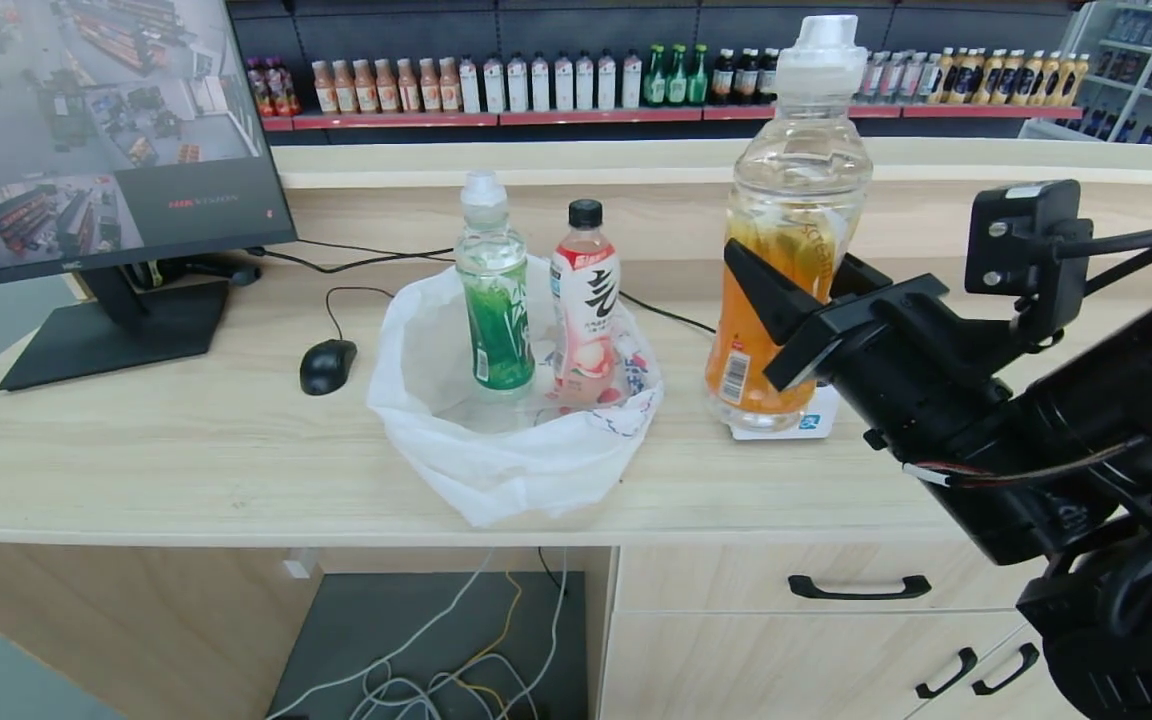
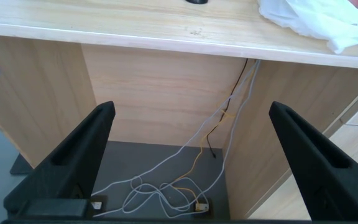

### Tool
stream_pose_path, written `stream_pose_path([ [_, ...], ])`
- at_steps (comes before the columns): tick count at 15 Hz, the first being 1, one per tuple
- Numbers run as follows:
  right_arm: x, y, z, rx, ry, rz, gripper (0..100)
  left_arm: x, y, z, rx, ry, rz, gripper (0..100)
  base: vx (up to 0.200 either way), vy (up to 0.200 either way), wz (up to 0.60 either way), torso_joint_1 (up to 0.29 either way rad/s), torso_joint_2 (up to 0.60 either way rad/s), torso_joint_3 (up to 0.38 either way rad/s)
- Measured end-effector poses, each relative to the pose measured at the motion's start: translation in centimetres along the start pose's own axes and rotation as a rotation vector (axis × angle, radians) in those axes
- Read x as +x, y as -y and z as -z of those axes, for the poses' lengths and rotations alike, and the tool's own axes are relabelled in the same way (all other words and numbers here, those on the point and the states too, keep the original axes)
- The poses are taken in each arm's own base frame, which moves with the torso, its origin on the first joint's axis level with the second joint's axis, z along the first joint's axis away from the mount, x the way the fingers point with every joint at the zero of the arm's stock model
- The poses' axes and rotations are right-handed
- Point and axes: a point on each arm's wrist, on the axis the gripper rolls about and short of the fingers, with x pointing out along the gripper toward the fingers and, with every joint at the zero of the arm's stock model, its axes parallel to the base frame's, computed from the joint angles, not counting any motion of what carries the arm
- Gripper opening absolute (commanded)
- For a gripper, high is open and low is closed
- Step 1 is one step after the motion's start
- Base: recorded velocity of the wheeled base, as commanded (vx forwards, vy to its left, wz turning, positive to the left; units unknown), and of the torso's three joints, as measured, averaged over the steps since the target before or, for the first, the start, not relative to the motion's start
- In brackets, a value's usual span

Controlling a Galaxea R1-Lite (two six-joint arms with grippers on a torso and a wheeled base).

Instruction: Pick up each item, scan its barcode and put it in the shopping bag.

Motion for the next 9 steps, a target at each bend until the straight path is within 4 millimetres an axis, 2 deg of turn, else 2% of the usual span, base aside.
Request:
stream_pose_path([
  [5, -0.07, -0.41, 0.49, 0.009, -0.018, -0.011, 0, 0.00, 0.00, 0.00, 0.001, 0.000, -0.001, 100, 0.000, 0.000, 0.00, 0.000, 0.00, 0.000],
  [9, -0.14, -0.43, 0.68, 0.010, -0.024, -0.013, 0, 0.00, 0.00, 0.00, -0.001, 0.000, -0.001, 100, 0.000, 0.200, 0.00, 0.000, 0.00, 0.005],
])
